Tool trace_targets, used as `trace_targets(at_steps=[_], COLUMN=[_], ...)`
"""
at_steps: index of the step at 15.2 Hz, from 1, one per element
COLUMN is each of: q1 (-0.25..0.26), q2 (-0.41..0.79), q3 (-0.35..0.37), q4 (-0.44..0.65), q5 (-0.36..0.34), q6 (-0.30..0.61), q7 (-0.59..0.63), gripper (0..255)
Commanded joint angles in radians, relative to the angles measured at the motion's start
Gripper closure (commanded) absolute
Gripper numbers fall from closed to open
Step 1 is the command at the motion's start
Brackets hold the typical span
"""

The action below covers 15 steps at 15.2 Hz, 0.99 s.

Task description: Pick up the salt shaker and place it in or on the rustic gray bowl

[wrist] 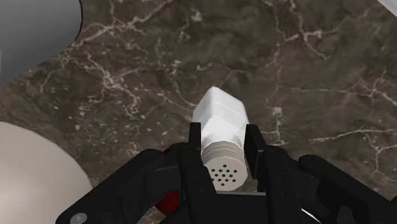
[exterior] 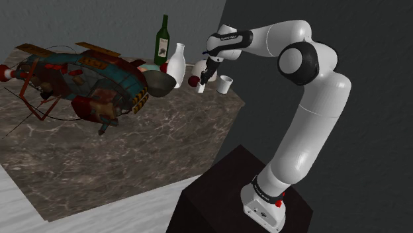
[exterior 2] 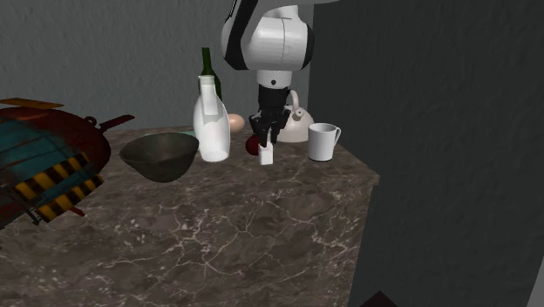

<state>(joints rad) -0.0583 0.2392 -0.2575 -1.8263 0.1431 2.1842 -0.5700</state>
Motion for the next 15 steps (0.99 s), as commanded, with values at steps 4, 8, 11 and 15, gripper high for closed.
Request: trace_targets(at_steps=[4, 8, 11, 15], q1=[0.001, 0.002, 0.002, 0.001], q2=[-0.017, -0.031, -0.039, -0.047], q3=[-0.002, -0.004, -0.005, -0.007], q4=[0.032, 0.068, 0.098, 0.141], q5=[-0.009, -0.016, -0.02, -0.025], q6=[-0.048, -0.097, -0.135, -0.186], q7=[0.008, 0.015, 0.019, 0.024], gripper=[255, 255, 255, 255])
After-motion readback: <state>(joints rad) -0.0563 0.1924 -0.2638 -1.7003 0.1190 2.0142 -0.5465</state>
